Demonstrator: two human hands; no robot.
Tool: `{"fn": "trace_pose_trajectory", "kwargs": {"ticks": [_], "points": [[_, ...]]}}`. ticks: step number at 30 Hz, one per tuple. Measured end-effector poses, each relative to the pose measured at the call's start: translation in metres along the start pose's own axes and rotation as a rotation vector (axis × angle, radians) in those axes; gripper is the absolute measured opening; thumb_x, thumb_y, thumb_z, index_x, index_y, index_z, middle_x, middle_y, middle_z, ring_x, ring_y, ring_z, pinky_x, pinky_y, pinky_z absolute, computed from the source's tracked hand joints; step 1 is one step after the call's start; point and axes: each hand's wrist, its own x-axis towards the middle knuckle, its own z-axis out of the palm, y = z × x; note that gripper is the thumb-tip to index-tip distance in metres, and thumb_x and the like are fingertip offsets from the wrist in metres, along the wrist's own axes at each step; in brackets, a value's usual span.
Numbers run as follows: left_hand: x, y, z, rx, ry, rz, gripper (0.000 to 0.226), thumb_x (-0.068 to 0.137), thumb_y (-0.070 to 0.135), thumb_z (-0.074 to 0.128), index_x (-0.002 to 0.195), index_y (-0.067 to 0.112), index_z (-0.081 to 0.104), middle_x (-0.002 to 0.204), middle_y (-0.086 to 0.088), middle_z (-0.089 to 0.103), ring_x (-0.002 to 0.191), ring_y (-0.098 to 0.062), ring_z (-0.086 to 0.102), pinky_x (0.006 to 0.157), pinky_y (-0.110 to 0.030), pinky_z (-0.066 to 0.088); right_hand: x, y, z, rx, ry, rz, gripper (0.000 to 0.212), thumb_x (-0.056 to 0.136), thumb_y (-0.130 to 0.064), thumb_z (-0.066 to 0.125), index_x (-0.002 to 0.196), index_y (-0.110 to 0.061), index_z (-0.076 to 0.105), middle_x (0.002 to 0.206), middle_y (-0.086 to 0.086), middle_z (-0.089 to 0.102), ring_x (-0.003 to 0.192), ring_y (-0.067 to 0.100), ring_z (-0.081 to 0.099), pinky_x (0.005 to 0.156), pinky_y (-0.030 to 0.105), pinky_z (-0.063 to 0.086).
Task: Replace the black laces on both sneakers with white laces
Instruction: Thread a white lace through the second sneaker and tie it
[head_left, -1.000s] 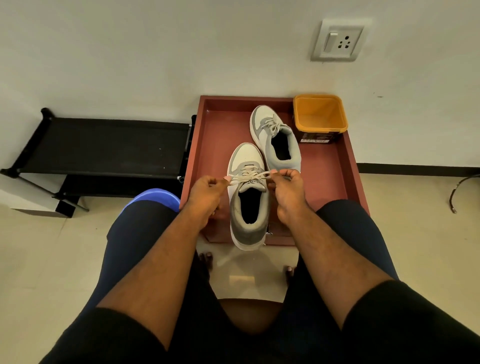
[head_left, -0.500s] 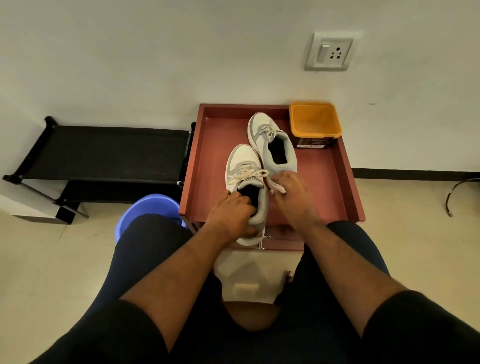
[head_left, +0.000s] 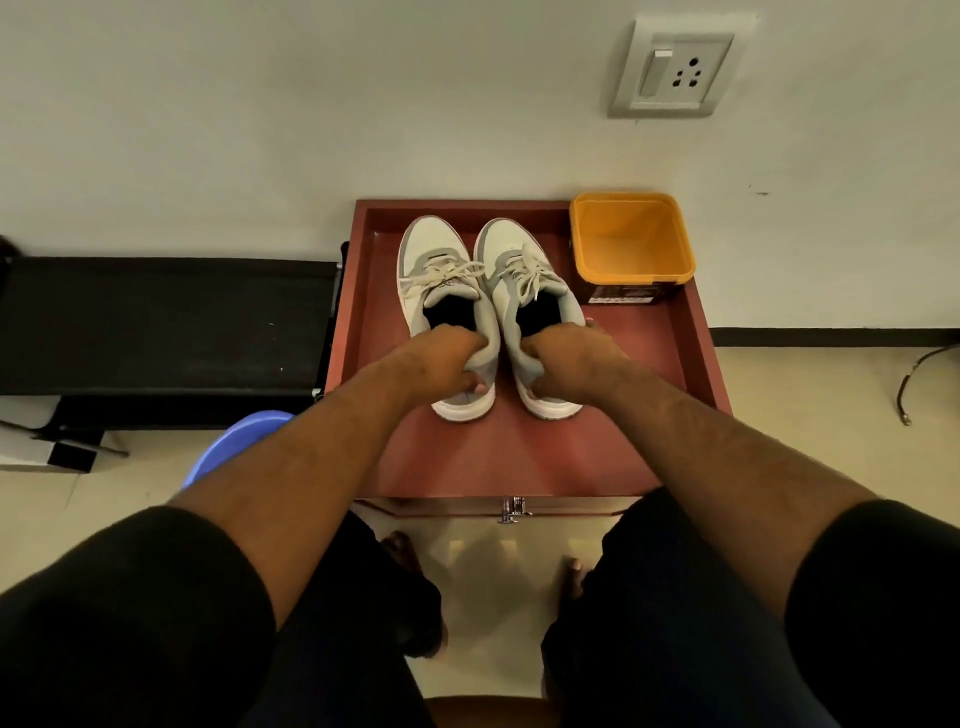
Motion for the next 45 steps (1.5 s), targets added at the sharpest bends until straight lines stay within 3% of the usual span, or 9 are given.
{"fn": "trace_pose_trajectory", "kwargs": {"ticks": [3,11,16,21,27,31,39,43,45], "points": [[0.005,0.009,-0.008,0.087,-0.082,-0.051,0.026,0.079,0.025,0.075,0.082,0.012,0.053,0.093,-0.009,0.063,0.092,-0.027,0.061,0.072,-0.033,0.046,0.002,-0.014,0.008,0.139,0.043,0.046,0.018,0.087,-0.028,0.059,0.102,-0.017,0.061,0.106,0.006,0.065,0.109,0.029,0.057,0.112,0.055,0.023],[0.013,0.011,-0.009,0.19,-0.154,-0.114,0.016,0.081,0.015,0.07,0.082,0.008,0.056,0.085,-0.01,0.059,0.085,-0.027,0.062,0.065,-0.028,0.043,0.013,-0.046,0.021,0.262,0.098,0.245,0.018,0.092,-0.025,0.052,0.106,-0.018,0.062,0.104,0.007,0.066,0.109,0.03,0.056,0.115,0.059,0.009],[0.012,-0.001,-0.005,0.079,-0.125,-0.052,0.017,0.087,0.021,0.062,0.082,0.005,0.06,0.08,-0.009,0.054,0.083,-0.03,0.06,0.066,-0.031,0.041,0.015,-0.046,0.021,0.235,0.028,0.27,0.019,0.091,-0.02,0.052,0.109,-0.02,0.059,0.106,0.006,0.064,0.11,0.027,0.054,0.107,0.057,0.029],[-0.008,0.002,-0.015,0.007,-0.112,-0.059,0.025,0.094,0.029,0.054,0.102,0.006,0.062,0.105,-0.011,0.064,0.095,-0.031,0.063,0.077,-0.036,0.048,0.009,-0.051,-0.002,0.281,-0.102,0.254,0.022,0.093,-0.019,0.049,0.115,-0.017,0.053,0.115,0.007,0.059,0.116,0.028,0.049,0.09,0.045,0.041],[-0.088,0.025,-0.052,0.101,-0.19,-0.189,0.029,0.091,0.006,0.047,0.117,0.009,0.059,0.119,-0.012,0.06,0.109,-0.033,0.056,0.093,-0.036,0.043,-0.031,-0.078,-0.064,0.232,-0.281,0.217,0.025,0.095,-0.024,0.05,0.119,-0.017,0.05,0.115,0.012,0.061,0.111,0.032,0.055,0.086,0.041,0.044],[-0.167,0.021,-0.089,0.102,-0.214,-0.202,0.027,0.089,0.007,0.048,0.113,0.009,0.061,0.115,-0.014,0.06,0.112,-0.034,0.054,0.112,-0.038,0.025,-0.075,-0.136,-0.104,0.237,-0.283,0.099,0.025,0.093,-0.03,0.049,0.116,-0.021,0.049,0.111,0.01,0.063,0.103,0.032,0.059,0.083,0.04,0.047],[-0.277,-0.117,-0.139,0.057,-0.152,-0.3,0.033,0.091,0.003,0.044,0.119,0.009,0.059,0.12,-0.012,0.06,0.117,-0.029,0.053,0.119,-0.038,0.017,-0.04,-0.305,-0.151,0.174,-0.285,-0.052,0.024,0.096,-0.029,0.042,0.117,-0.021,0.049,0.115,0.008,0.062,0.111,0.03,0.056,0.089,0.041,0.045],[-0.288,-0.24,-0.152,-0.006,-0.05,-0.296,0.015,0.074,0.016,0.069,0.089,0.017,0.071,0.087,-0.004,0.069,0.089,-0.023,0.067,0.104,-0.032,0.037,0.034,-0.409,-0.146,0.162,-0.261,-0.021,0.024,0.097,-0.031,0.043,0.118,-0.021,0.049,0.114,0.006,0.063,0.111,0.028,0.057,0.087,0.038,0.046],[-0.287,-0.301,-0.158,-0.008,-0.086,-0.294,0.017,0.08,0.015,0.065,0.096,0.014,0.069,0.097,-0.007,0.069,0.097,-0.026,0.064,0.104,-0.031,0.036,0.077,-0.457,-0.134,0.177,-0.244,0.013,0.023,0.096,-0.029,0.043,0.118,-0.021,0.049,0.116,0.006,0.062,0.112,0.027,0.056,0.087,0.037,0.046]]}}
